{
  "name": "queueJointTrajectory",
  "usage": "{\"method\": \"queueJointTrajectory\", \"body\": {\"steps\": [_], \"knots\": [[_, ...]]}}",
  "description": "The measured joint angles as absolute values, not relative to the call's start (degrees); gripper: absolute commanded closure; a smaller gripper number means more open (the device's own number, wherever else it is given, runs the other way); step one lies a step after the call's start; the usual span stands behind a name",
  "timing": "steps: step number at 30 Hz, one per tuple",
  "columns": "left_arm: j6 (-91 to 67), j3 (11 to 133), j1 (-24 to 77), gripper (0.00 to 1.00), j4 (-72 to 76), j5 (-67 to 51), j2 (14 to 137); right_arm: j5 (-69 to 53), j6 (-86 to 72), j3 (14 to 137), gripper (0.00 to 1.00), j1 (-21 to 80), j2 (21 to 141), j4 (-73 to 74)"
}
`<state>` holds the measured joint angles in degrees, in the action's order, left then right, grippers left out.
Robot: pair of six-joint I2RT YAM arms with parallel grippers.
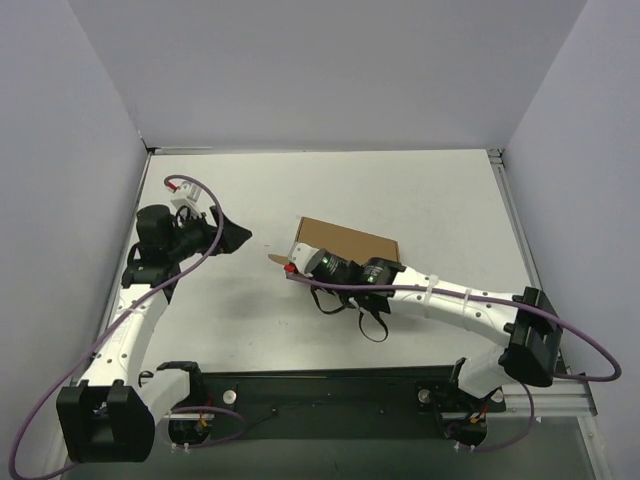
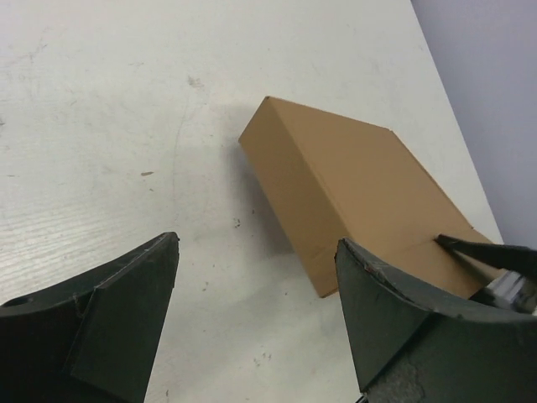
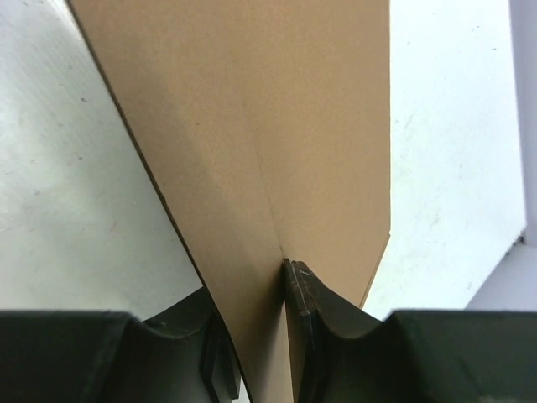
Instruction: Fold the paper box
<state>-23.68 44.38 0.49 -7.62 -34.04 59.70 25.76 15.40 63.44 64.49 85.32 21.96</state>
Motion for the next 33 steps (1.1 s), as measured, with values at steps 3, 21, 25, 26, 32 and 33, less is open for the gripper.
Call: {"method": "queueJointTrajectory", "body": {"steps": [3, 21, 25, 26, 32, 33], "knots": [[-21.3, 44.4, 0.5, 0.14, -9.4, -33.5, 58.8, 20.8, 15.2, 68.1, 0.93, 61.8, 84.4, 26.3], [-17.0, 62.2, 0.5, 0.1, -7.7, -43.6, 63.4, -7.3, 15.8, 97.6, 1.0, 50.1, 94.3, 52.9], [-14.1, 62.4, 0.5, 0.07, -6.1, -50.0, 63.7, -11.7, 16.8, 99.4, 1.0, 46.8, 95.7, 55.7], [-13.8, 61.6, 0.5, 0.07, -4.6, -52.5, 63.8, -13.3, 17.1, 99.7, 1.0, 45.6, 96.0, 56.8], [-15.3, 56.1, 1.0, 0.06, 4.2, -64.3, 66.3, -20.3, 19.0, 101.6, 1.0, 39.6, 97.6, 59.7], [-15.4, 55.8, 1.4, 0.06, 4.6, -65.3, 67.0, -21.4, 19.3, 102.1, 1.0, 38.9, 98.0, 60.0]]}}
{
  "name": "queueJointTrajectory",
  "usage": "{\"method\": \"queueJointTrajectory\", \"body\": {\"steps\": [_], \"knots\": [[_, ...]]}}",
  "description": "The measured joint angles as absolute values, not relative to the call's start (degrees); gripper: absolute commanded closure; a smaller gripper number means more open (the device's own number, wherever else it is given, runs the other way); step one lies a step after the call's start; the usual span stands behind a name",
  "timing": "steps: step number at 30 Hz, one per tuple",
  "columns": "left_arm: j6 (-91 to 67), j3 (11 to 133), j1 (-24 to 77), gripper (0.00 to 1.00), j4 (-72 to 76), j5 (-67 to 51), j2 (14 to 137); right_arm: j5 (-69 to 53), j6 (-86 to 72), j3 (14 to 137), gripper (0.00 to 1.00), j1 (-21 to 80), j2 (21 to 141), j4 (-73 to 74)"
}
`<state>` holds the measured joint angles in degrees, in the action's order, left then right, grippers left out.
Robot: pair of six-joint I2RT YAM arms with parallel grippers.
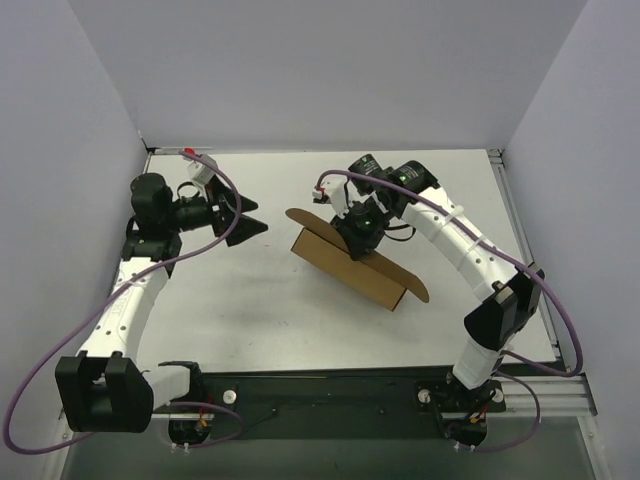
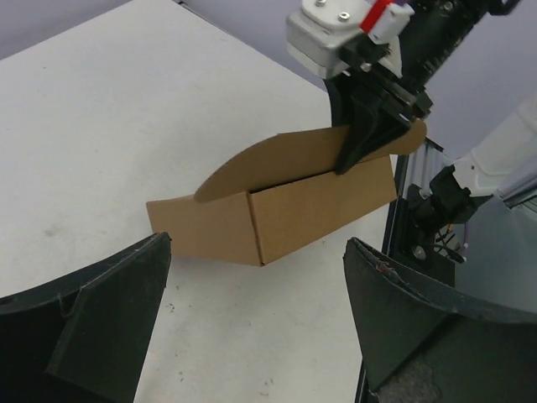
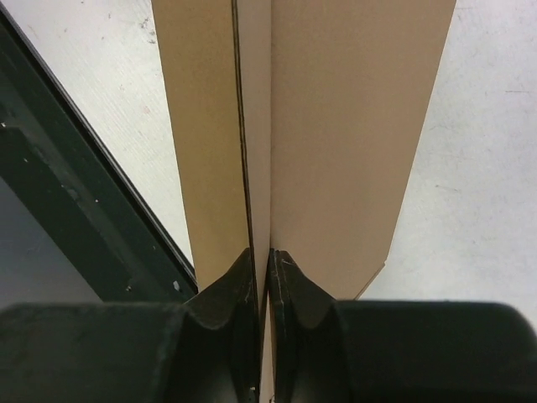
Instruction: Fold the paper box
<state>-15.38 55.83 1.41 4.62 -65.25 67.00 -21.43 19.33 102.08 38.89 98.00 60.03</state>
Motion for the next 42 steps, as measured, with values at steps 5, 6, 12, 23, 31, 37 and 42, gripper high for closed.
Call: {"method": "queueJointTrajectory", "body": {"steps": [5, 6, 12, 23, 31, 37, 42], "knots": [[-7.9, 57.7, 6.3, 0.05, -1.0, -65.1, 69.2, -25.9, 20.9, 103.9, 1.0, 36.6, 100.1, 61.3], [-5.5, 59.1, 7.4, 0.05, -3.4, -63.7, 70.0, -26.6, 21.2, 104.0, 1.0, 36.4, 100.3, 61.4], [1.2, 62.0, 10.5, 0.05, -8.0, -54.5, 72.5, -29.7, 22.3, 104.1, 1.0, 36.3, 101.1, 62.5], [3.5, 64.5, 13.1, 0.07, -10.1, -58.7, 79.1, -32.5, 22.6, 104.1, 1.0, 36.3, 101.1, 63.9], [3.4, 64.8, 13.4, 0.4, -10.9, -60.4, 80.4, -32.8, 22.7, 104.1, 1.0, 36.3, 101.1, 64.1], [3.2, 64.8, 14.0, 0.58, -10.9, -60.8, 80.4, -32.8, 22.7, 104.1, 1.0, 36.3, 101.1, 64.2], [3.3, 64.8, 14.7, 0.95, -10.9, -60.8, 80.4, -32.7, 22.7, 104.1, 1.0, 36.0, 101.1, 64.8]]}}
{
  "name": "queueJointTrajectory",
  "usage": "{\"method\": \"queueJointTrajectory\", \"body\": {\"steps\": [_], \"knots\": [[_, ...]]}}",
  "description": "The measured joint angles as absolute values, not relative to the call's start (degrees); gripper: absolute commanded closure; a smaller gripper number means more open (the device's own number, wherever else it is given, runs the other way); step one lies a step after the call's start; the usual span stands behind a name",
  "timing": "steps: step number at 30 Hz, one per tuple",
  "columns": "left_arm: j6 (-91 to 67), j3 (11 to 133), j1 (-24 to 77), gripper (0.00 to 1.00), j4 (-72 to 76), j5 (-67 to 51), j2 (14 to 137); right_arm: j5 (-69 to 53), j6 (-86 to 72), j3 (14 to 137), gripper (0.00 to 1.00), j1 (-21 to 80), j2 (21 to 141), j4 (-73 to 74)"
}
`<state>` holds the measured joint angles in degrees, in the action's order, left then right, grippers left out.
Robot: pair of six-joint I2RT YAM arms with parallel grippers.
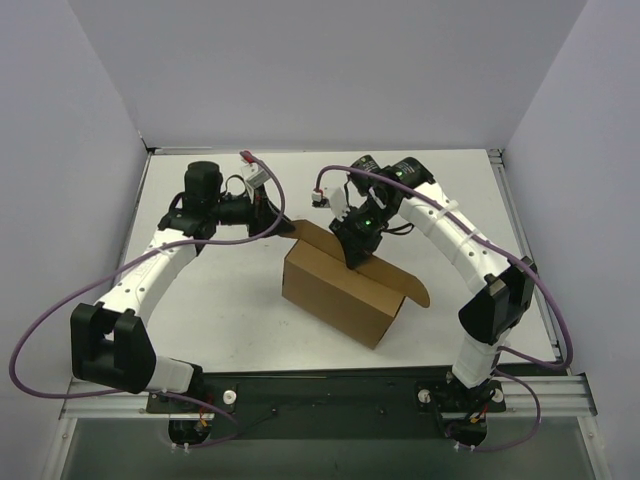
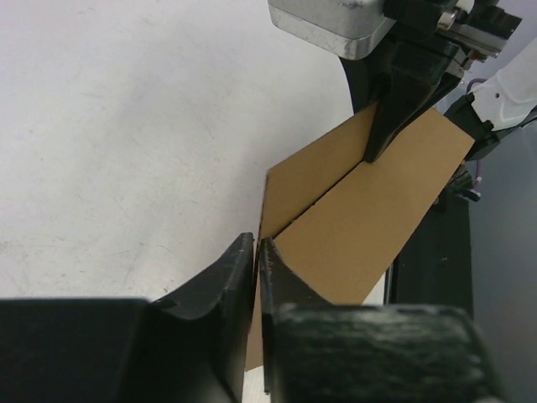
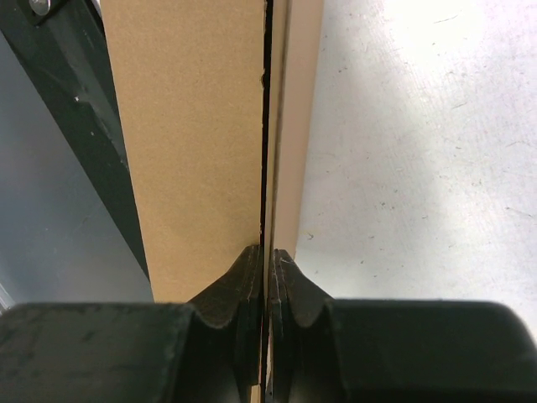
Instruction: Fold the paper box
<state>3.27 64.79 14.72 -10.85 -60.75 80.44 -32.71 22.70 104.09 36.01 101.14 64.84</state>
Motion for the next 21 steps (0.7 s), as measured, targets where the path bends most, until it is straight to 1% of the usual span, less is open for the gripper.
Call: {"method": "queueJointTrajectory", "body": {"steps": [1, 2, 4, 5, 7, 8, 12, 15, 21], "knots": [[3.2, 64.8, 14.9, 0.99, -10.8, -60.8, 80.4, -32.6, 22.7, 104.1, 0.97, 36.0, 101.1, 64.8], [3.2, 64.7, 15.1, 1.0, -10.8, -60.8, 80.4, -32.3, 22.6, 104.1, 0.87, 35.9, 101.1, 64.5], [3.9, 64.0, 15.6, 1.0, -10.5, -60.0, 80.0, -31.6, 21.9, 104.1, 0.71, 35.6, 101.1, 64.4], [4.2, 63.2, 15.8, 1.0, -10.3, -59.3, 79.5, -31.4, 21.1, 104.0, 0.58, 35.4, 101.1, 63.9], [5.0, 61.1, 16.1, 1.0, -10.2, -57.6, 77.8, -31.0, 19.1, 103.0, 0.49, 34.3, 100.6, 61.3], [5.2, 59.8, 16.3, 1.0, -10.0, -56.8, 76.5, -30.6, 18.0, 101.1, 0.42, 33.2, 99.6, 58.9], [5.9, 56.4, 16.6, 1.0, -9.8, -54.5, 71.9, -28.9, 13.0, 91.6, 0.34, 26.7, 93.0, 51.0], [7.0, 55.7, 16.9, 1.0, -9.8, -53.1, 69.8, -26.5, 9.8, 82.4, 0.31, 22.2, 83.8, 44.7], [8.9, 55.3, 17.2, 1.0, -9.7, -51.1, 68.8, -24.6, 5.2, 71.0, 0.28, 18.7, 65.0, 37.9]]}}
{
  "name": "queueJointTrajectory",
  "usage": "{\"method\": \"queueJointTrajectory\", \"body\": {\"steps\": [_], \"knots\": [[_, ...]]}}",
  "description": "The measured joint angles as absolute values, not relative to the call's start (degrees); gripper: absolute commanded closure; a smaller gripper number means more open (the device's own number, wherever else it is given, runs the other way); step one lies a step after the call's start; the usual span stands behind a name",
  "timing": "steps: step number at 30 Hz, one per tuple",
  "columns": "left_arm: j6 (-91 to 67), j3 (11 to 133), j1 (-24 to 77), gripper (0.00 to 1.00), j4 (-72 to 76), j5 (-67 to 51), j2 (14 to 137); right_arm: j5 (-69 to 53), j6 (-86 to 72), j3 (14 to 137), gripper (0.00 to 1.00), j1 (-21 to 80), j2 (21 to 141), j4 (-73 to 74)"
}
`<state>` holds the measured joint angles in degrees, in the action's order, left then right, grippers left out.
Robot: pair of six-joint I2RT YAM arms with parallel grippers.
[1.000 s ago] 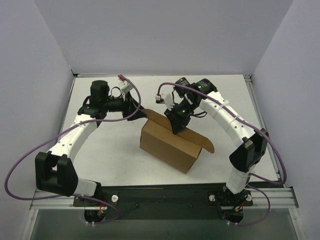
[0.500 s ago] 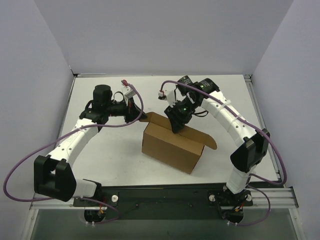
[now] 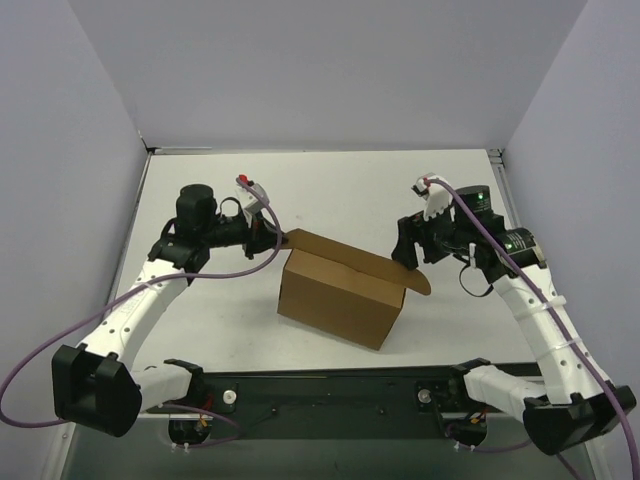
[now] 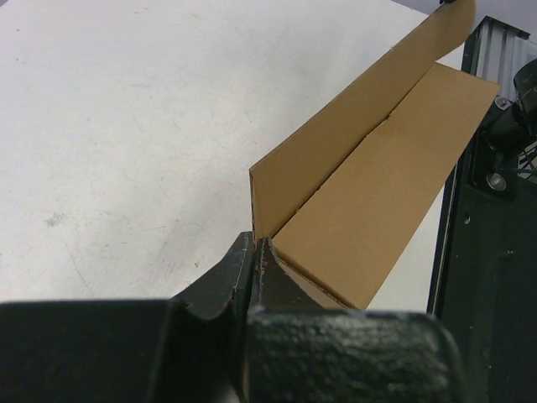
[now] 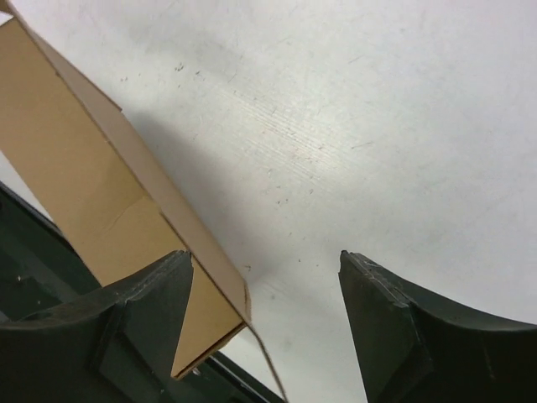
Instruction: Fold the paper box
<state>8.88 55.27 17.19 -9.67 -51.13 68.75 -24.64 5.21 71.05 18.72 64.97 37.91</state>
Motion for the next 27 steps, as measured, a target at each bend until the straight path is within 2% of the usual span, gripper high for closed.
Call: {"method": "queueJointTrajectory", "body": {"steps": [8, 20, 27], "knots": [[9.3, 53.7, 17.2, 1.0, -9.6, -50.3, 66.9, -23.4, 1.1, 62.6, 0.3, 14.9, 58.6, 34.9], [9.4, 53.1, 17.2, 1.0, -9.4, -48.1, 65.8, -23.4, -4.8, 61.8, 0.33, 14.9, 51.3, 35.7], [9.4, 53.1, 17.2, 1.0, -9.3, -47.7, 65.7, -23.9, -6.6, 60.6, 0.37, 15.6, 50.9, 38.2]]}}
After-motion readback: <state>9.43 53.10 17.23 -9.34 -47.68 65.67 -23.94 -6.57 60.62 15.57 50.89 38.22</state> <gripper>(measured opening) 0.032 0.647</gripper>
